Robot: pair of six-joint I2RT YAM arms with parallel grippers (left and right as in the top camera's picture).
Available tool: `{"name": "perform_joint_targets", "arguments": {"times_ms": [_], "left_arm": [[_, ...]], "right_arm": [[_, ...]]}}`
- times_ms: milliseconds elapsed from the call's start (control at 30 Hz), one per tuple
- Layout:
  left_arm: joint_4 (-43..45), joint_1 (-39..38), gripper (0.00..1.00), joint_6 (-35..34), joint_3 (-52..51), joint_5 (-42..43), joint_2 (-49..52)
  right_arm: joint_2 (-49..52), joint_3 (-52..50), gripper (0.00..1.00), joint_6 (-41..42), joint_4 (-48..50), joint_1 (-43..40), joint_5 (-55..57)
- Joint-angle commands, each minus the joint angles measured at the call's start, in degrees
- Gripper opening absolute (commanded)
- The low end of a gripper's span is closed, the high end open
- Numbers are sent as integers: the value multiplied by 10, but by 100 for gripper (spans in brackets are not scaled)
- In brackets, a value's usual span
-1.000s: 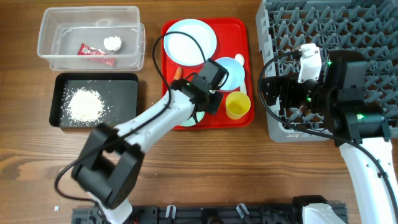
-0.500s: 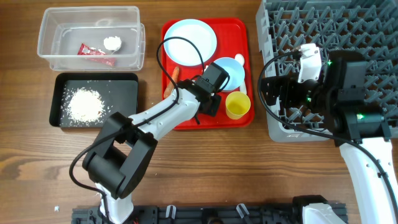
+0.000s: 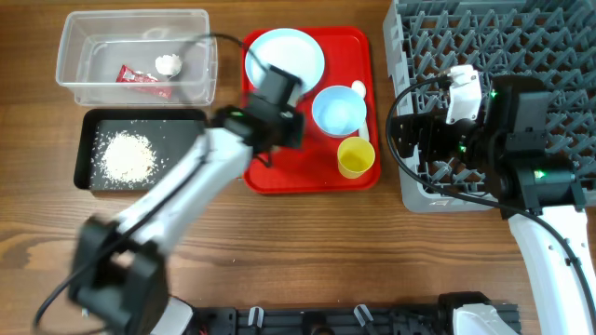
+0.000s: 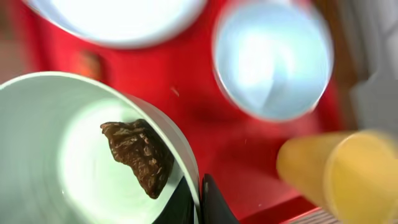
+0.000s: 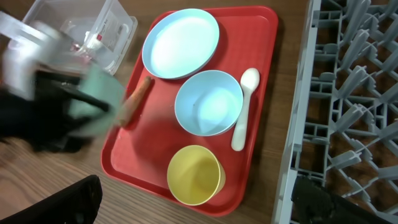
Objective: Sort waste into correct bins and load items into the dishwasher rack
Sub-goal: 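Grasp the rim of the green bowl with the left gripper, then tip the green bowl over the black tray to dump the food scrap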
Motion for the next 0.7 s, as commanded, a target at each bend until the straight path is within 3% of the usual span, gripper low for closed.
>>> {"name": "perform_joint_targets", "arguments": {"times_ms": [0,233,500,667], "left_arm": [[-19,87,4,-28,0,25,-69],[-77,303,4,-19,-7,160,-69],[-44,540,4,89,-69,471,-58],[46,635,4,111,-123,700,-29]], "right_arm": [[2,15,100,4,1,3,6],[2,15,100,4,1,3,6],[3,15,100,4,3,3,6],[12,15,100,7,5,3,6]]}}
